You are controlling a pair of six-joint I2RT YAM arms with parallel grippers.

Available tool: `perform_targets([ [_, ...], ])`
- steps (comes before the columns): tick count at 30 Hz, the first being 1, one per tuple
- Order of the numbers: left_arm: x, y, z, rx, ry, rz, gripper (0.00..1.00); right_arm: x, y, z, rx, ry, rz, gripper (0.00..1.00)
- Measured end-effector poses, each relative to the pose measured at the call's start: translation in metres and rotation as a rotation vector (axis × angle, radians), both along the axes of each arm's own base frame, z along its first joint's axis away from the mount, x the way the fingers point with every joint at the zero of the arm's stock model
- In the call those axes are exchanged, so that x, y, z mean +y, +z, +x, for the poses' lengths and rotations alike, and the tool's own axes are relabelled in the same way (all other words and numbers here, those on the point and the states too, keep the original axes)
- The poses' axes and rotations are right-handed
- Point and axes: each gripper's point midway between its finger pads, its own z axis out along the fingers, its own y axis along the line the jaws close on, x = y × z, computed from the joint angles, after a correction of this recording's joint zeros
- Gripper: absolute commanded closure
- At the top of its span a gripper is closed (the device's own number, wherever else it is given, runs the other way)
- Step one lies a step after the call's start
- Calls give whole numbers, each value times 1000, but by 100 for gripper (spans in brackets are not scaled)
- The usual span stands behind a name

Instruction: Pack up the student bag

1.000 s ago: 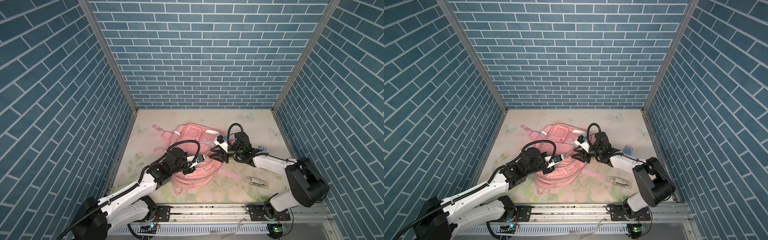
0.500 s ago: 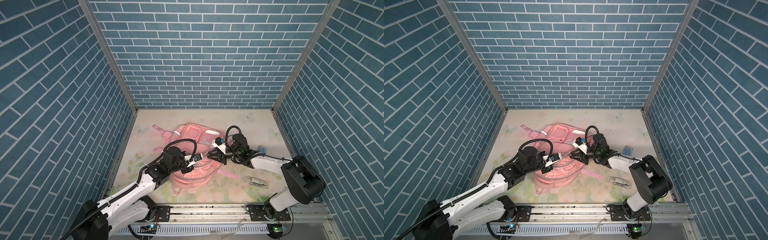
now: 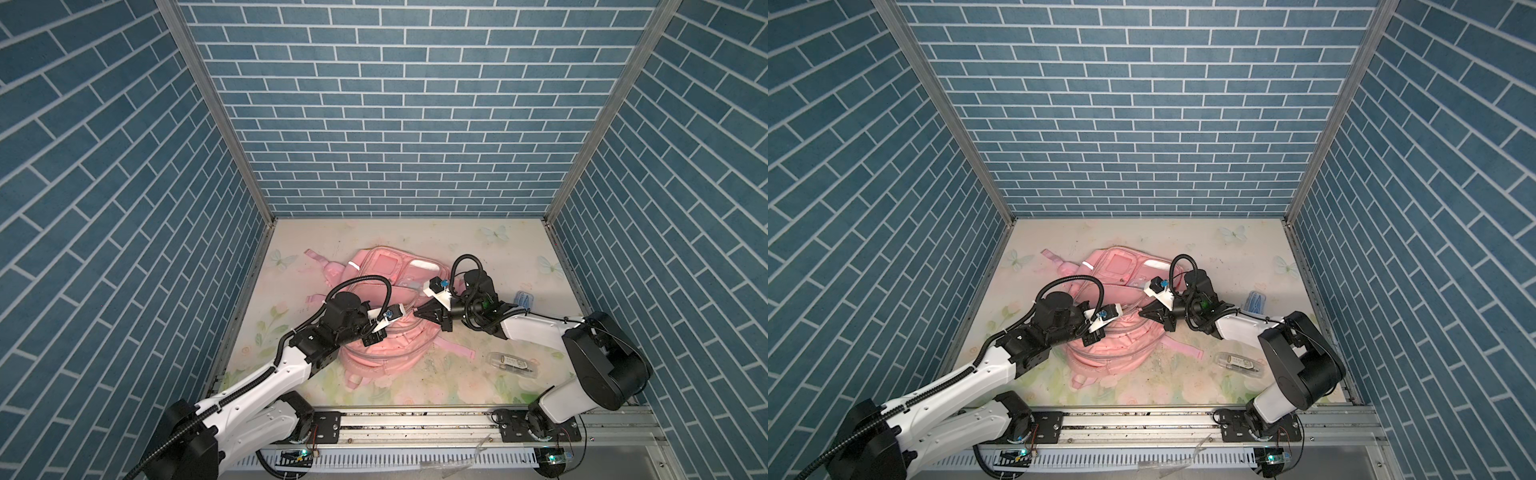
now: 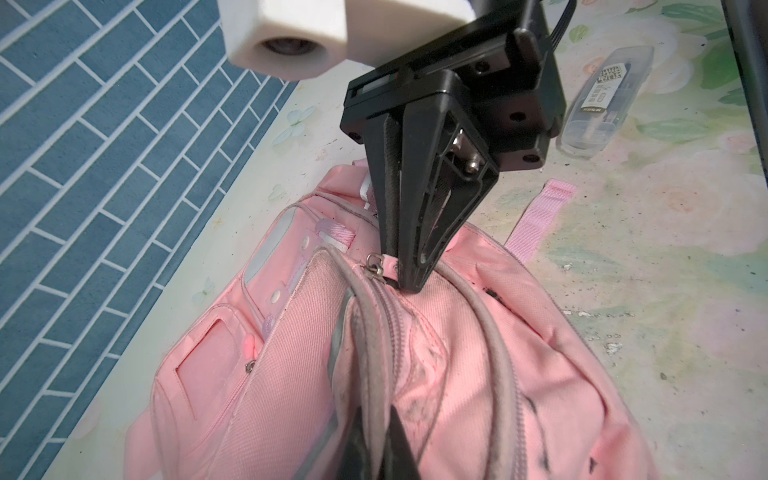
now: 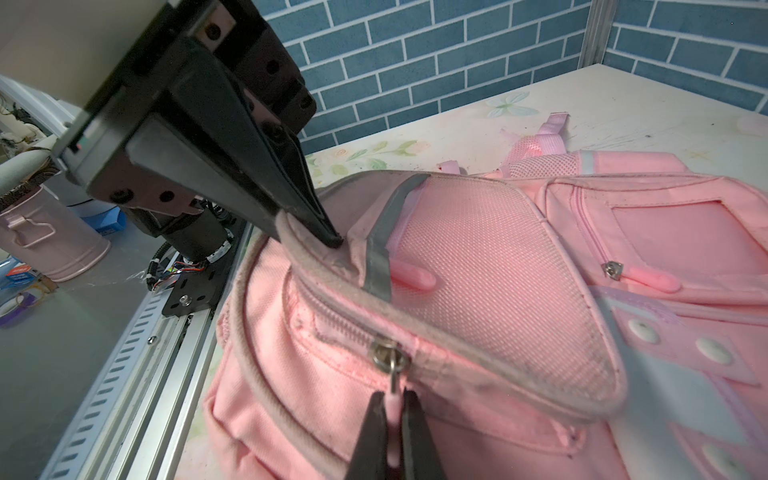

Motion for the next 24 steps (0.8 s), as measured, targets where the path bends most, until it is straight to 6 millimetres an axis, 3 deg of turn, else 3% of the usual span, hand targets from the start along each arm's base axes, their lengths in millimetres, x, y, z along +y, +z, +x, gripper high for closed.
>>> perform_targets([
  [5, -6, 2, 6, 51, 53, -41, 100, -6, 10, 3, -11, -82, -27, 100],
  [13, -40, 2, 18, 119, 98, -28, 100, -11, 16, -9, -7, -160, -104, 100],
  [14, -42, 2, 19, 123, 102, -22, 95, -13, 15, -8, -7, -173, -110, 100],
  [18, -37, 5, 23, 96, 123, 6, 50, -20, 11, -1, 19, -218, -120, 100],
  [21, -21, 19, 24, 39, 144, 8, 40, -34, 1, 5, 58, -265, -132, 100],
  [24, 0, 24, 22, 1, 169, 32, 36, -39, -4, 6, 79, -280, -142, 100],
])
